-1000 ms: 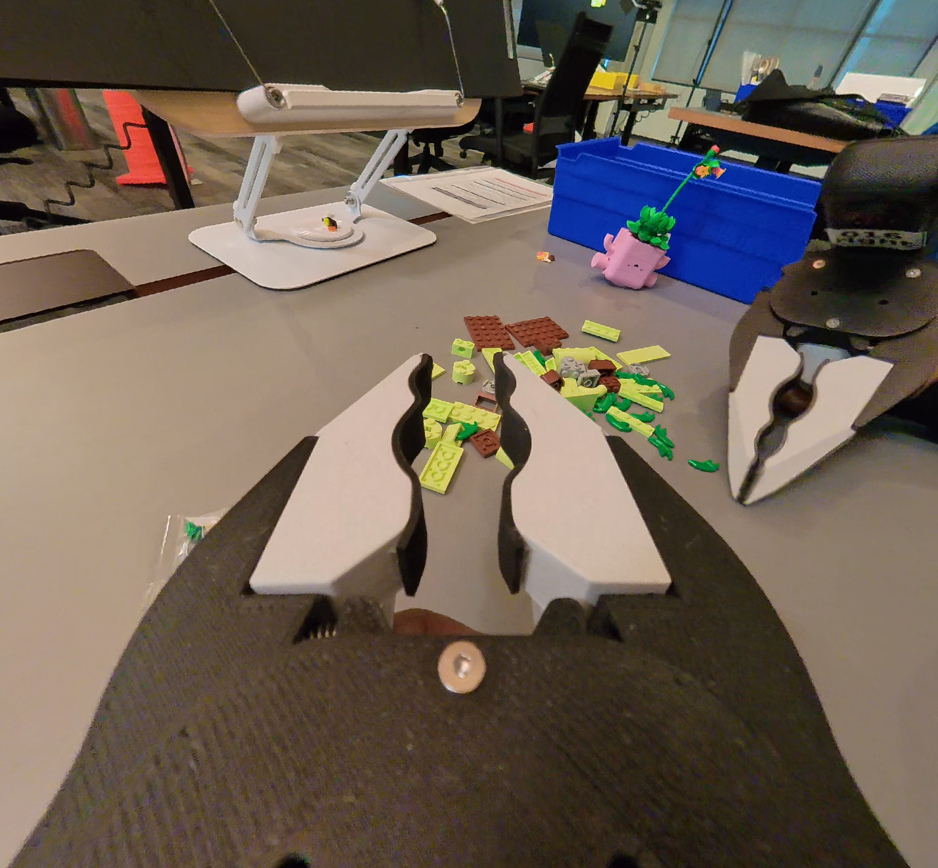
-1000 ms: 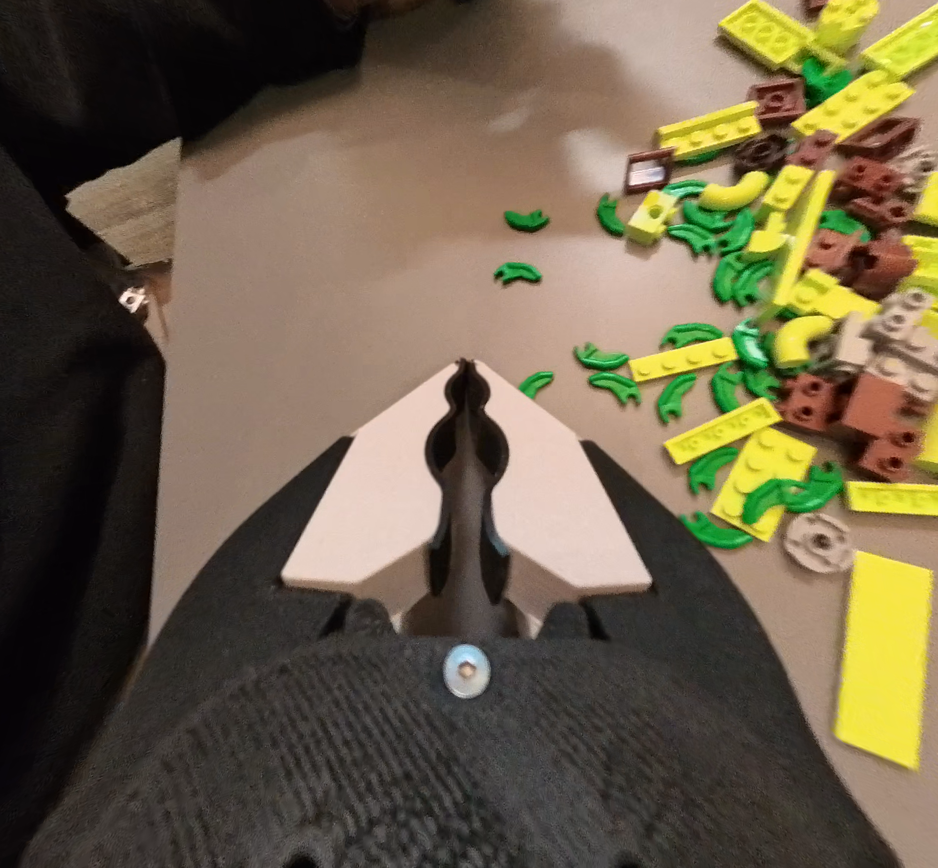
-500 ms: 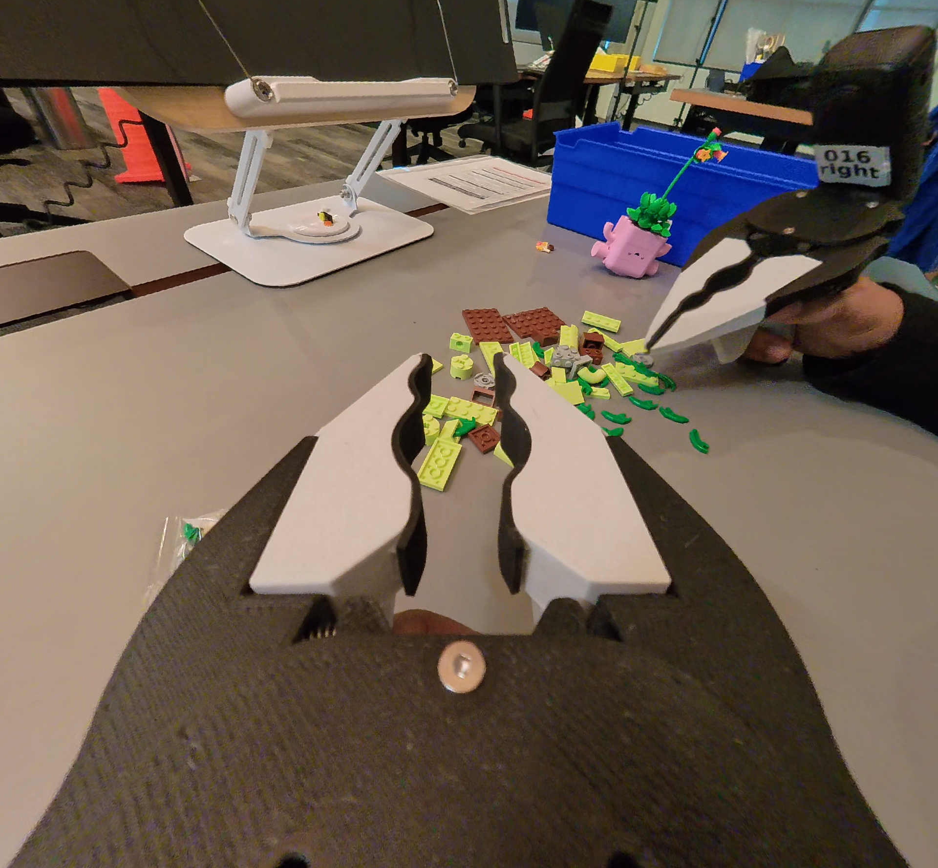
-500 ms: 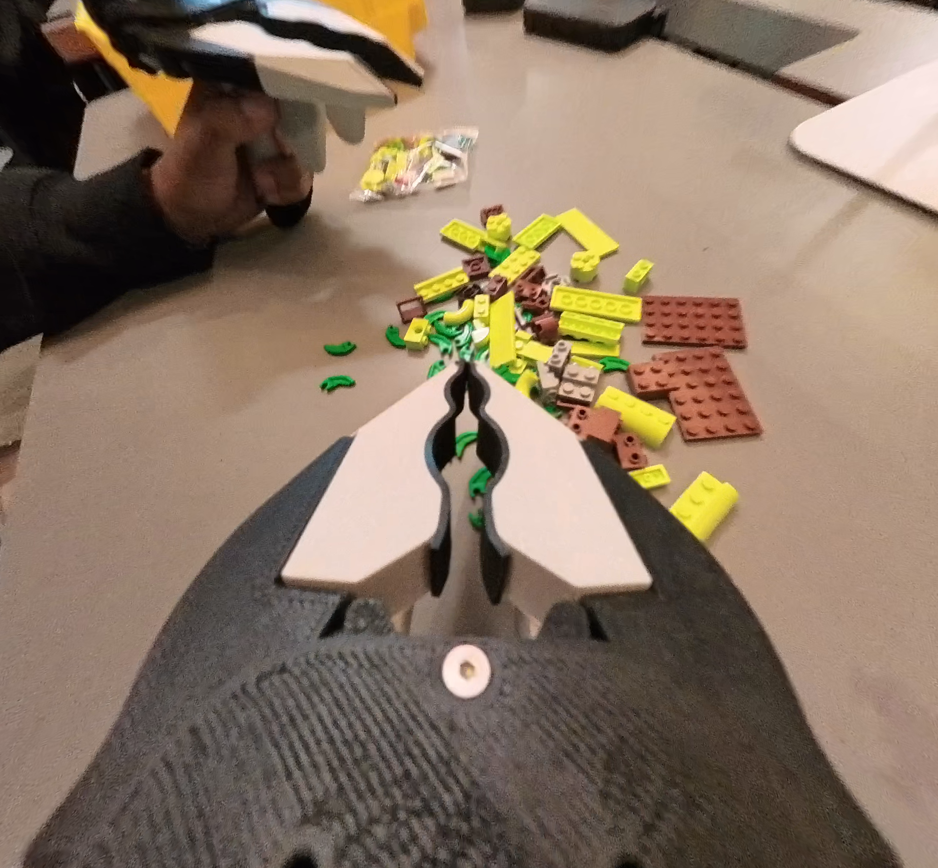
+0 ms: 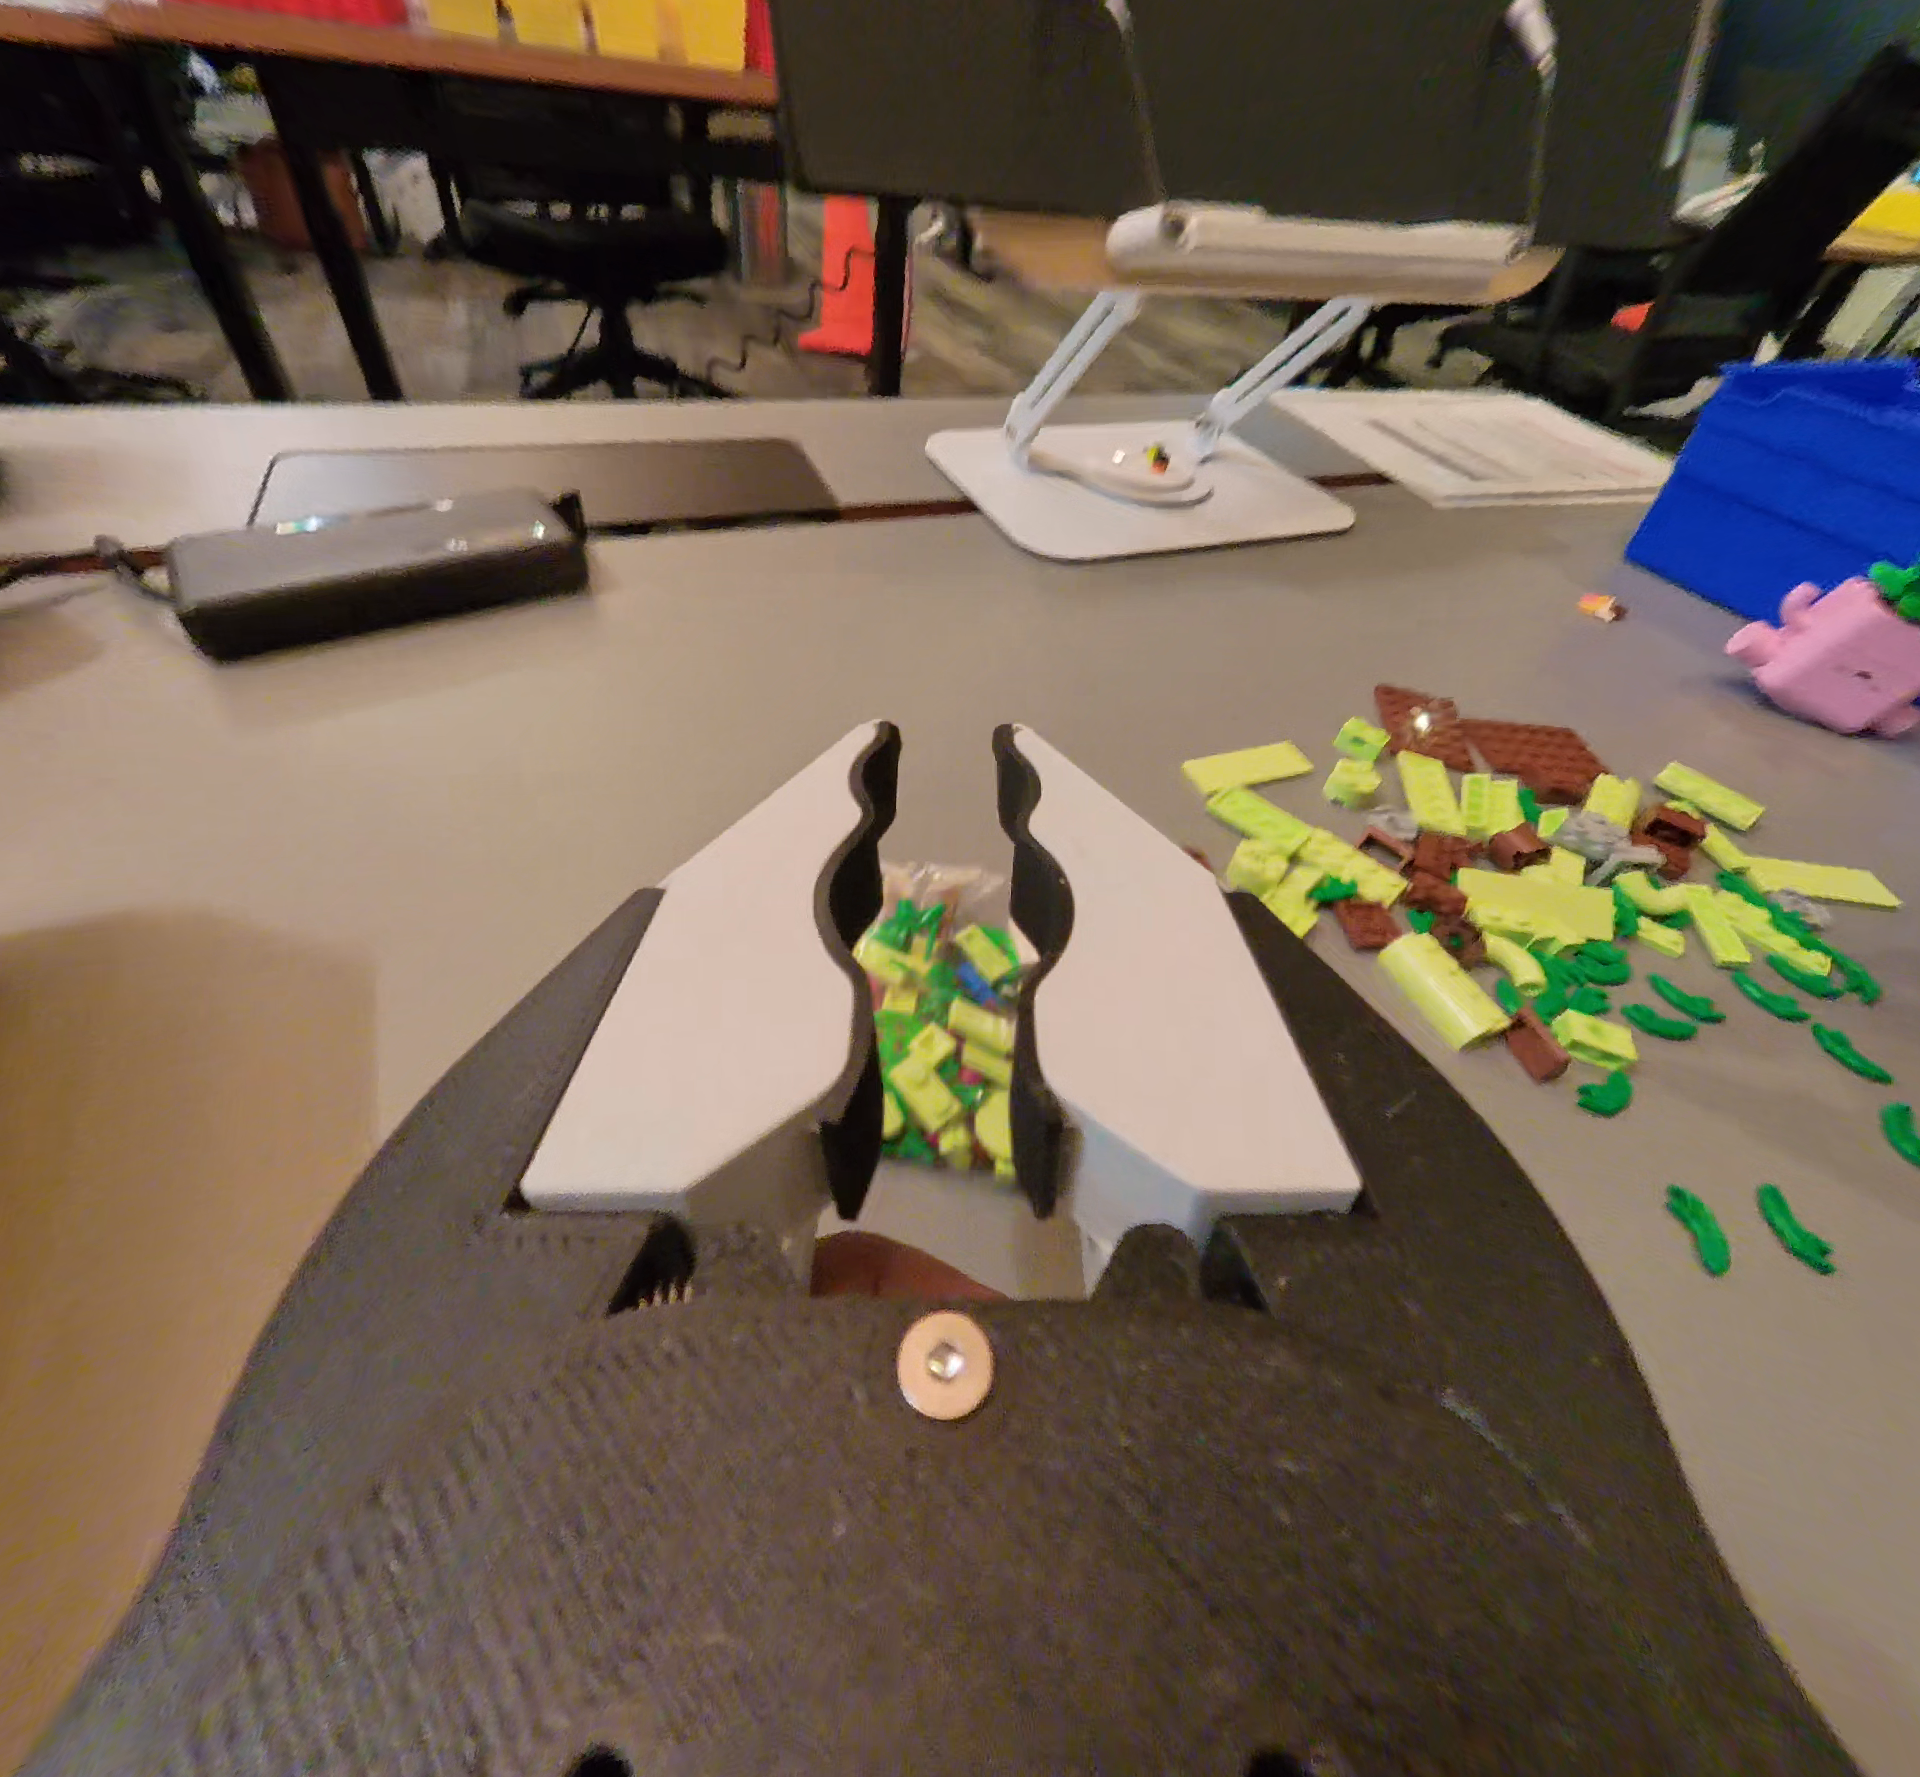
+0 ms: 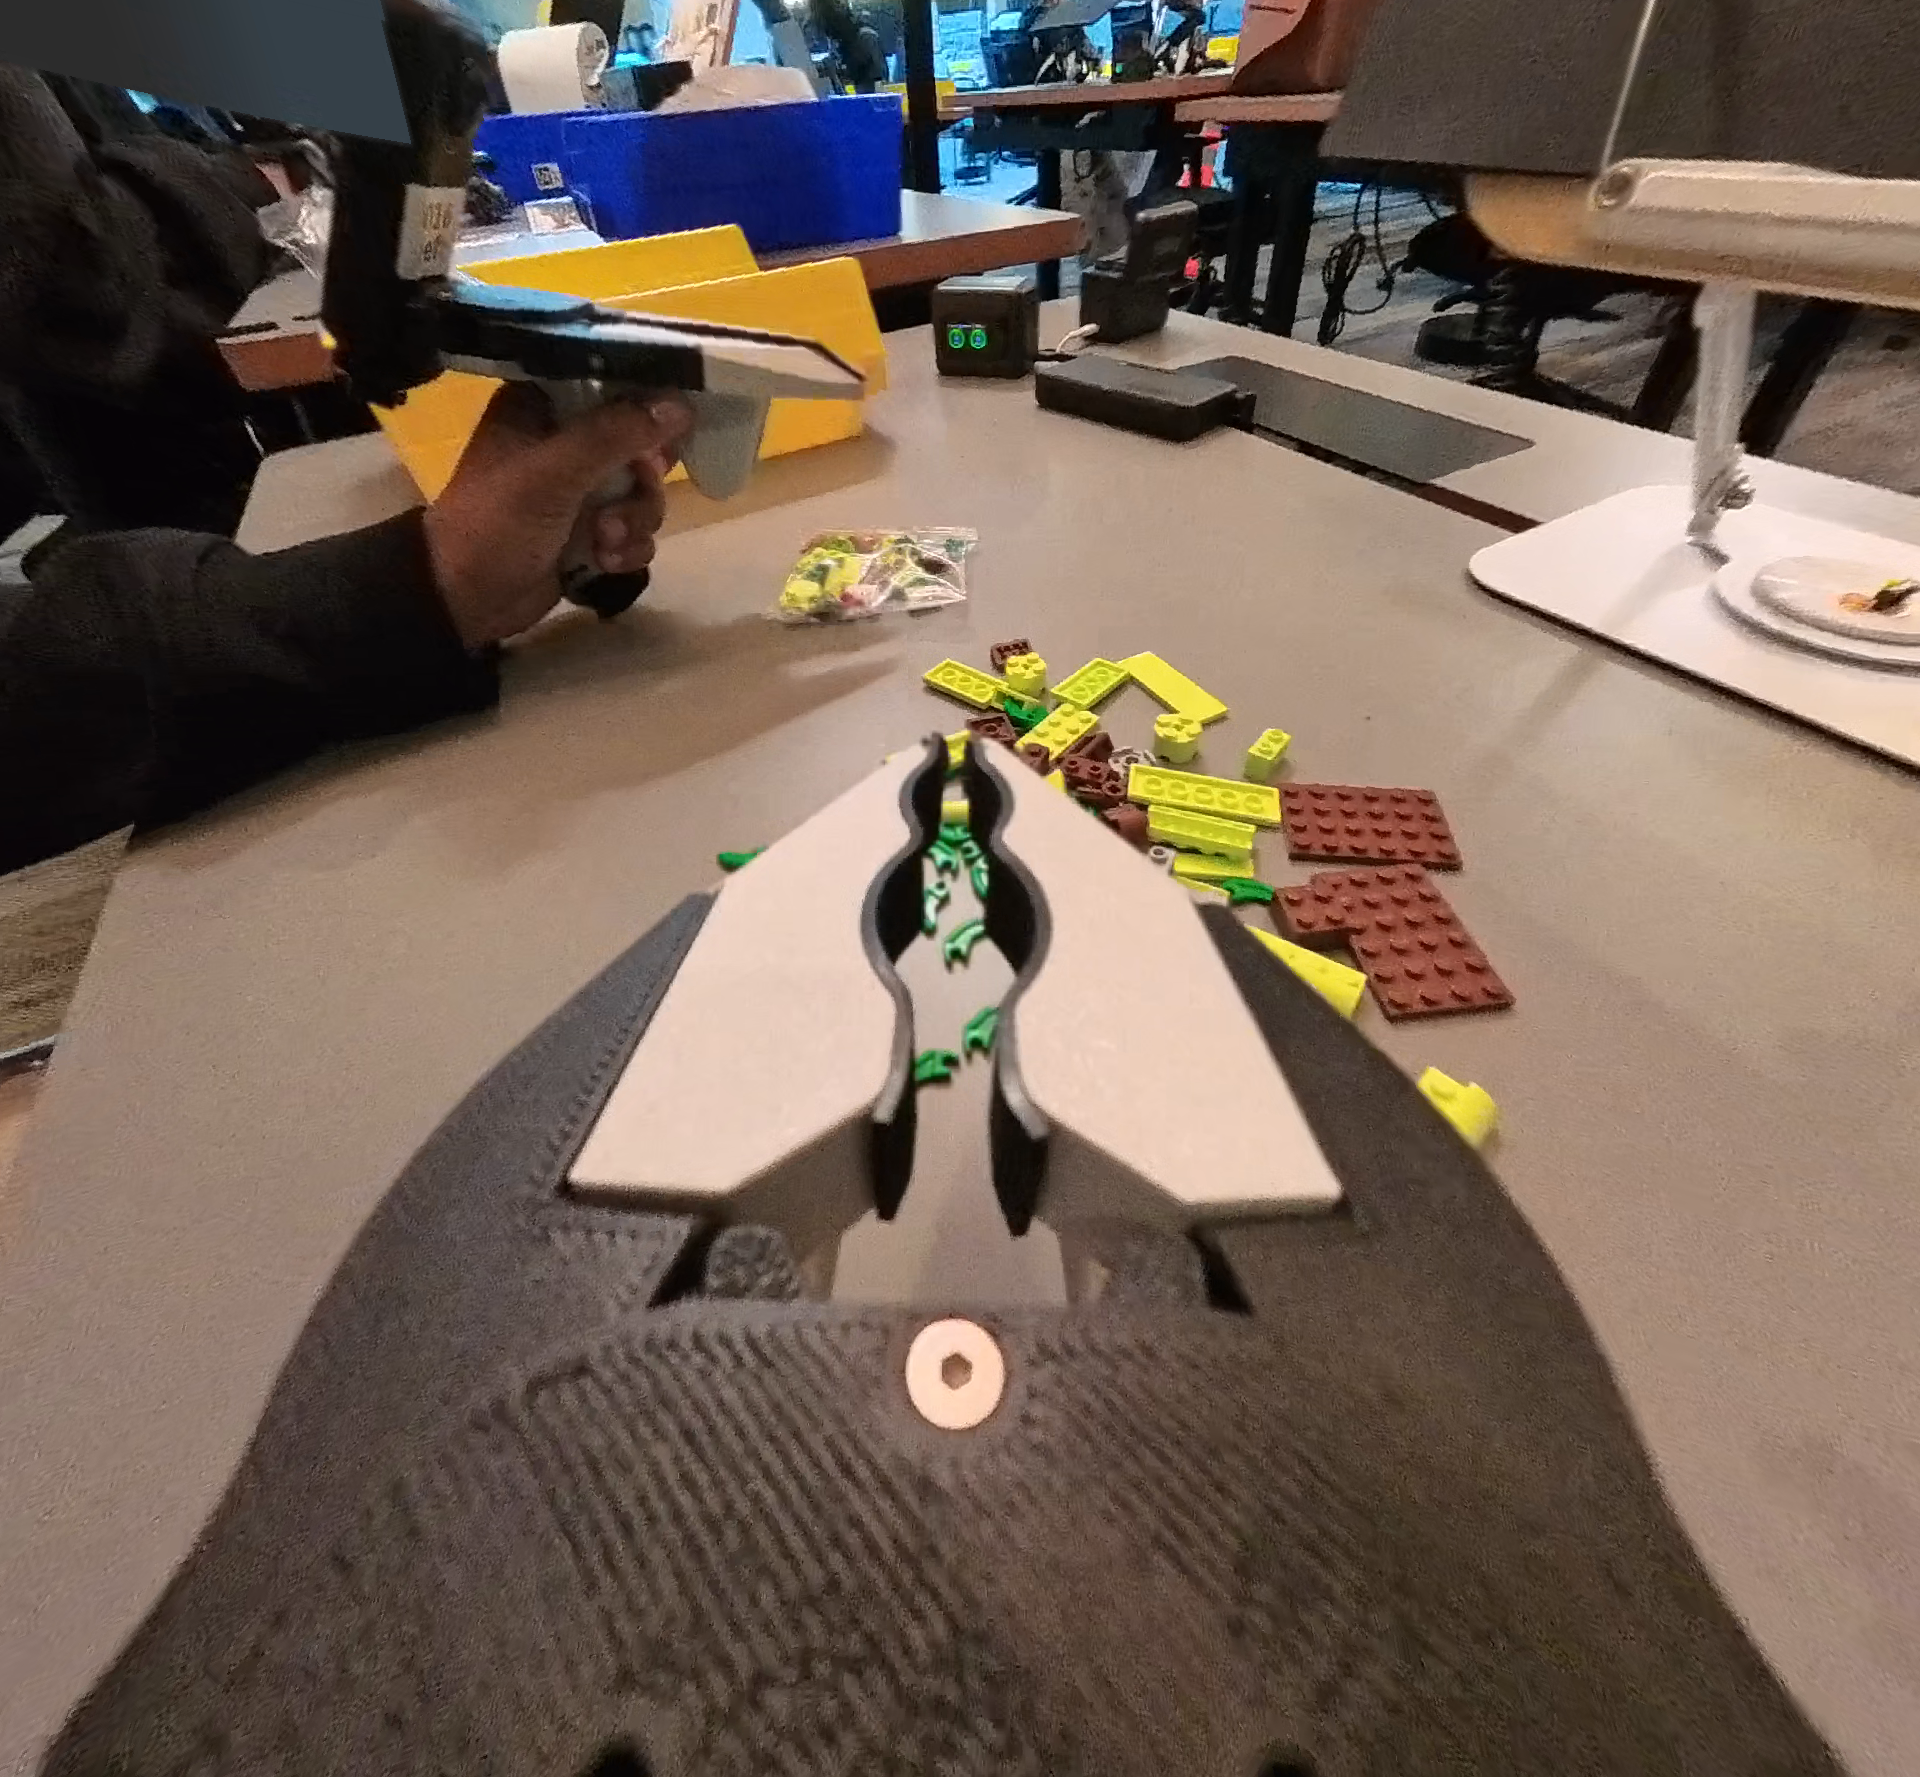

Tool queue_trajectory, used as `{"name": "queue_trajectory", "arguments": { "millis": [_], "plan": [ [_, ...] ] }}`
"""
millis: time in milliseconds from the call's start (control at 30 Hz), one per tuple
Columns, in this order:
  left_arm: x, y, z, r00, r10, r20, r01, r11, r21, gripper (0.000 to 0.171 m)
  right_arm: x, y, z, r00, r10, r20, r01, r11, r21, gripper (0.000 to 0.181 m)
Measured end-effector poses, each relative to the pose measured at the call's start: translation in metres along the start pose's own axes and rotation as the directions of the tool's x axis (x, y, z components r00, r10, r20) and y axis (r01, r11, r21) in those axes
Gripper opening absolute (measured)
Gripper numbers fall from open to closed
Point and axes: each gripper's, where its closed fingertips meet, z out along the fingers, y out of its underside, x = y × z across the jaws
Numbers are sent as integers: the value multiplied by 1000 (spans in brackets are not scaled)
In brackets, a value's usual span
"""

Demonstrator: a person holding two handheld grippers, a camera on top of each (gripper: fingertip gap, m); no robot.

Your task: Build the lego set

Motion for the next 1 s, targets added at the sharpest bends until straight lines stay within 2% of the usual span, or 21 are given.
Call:
{"name": "queue_trajectory", "arguments": {
  "millis": [67, 233, 500, 667, 867, 1000],
  "plan": [
    [-2, 11, -2, 1000, -25, -13, 24, 998, -57, 20, -3, -1, -1, 1000, -7, -1, 7, 1000, 8, 1],
    [7, 18, -2, 997, -20, -70, 12, 994, -110, 32, -4, -4, -2, 1000, 27, 8, -27, 999, 28, 1],
    [14, 29, 6, 997, 37, -75, -50, 982, -183, 33, -2, -2, 1, 999, 32, -9, -32, 999, 15, 2],
    [24, 16, 0, 992, -18, -123, 5, 994, -105, 32, -3, 1, 7, 1000, -2, -26, 1, 1000, -18, 2],
    [19, -1, -13, 993, -14, -116, 3, 995, -95, 33, 8, 6, 12, 993, -73, -90, 67, 995, -70, 2],
    [21, -7, -17, 982, -110, -152, 103, 993, -58, 33, 20, 6, 8, 976, -106, -189, 92, 992, -83, 0]
  ]
}}
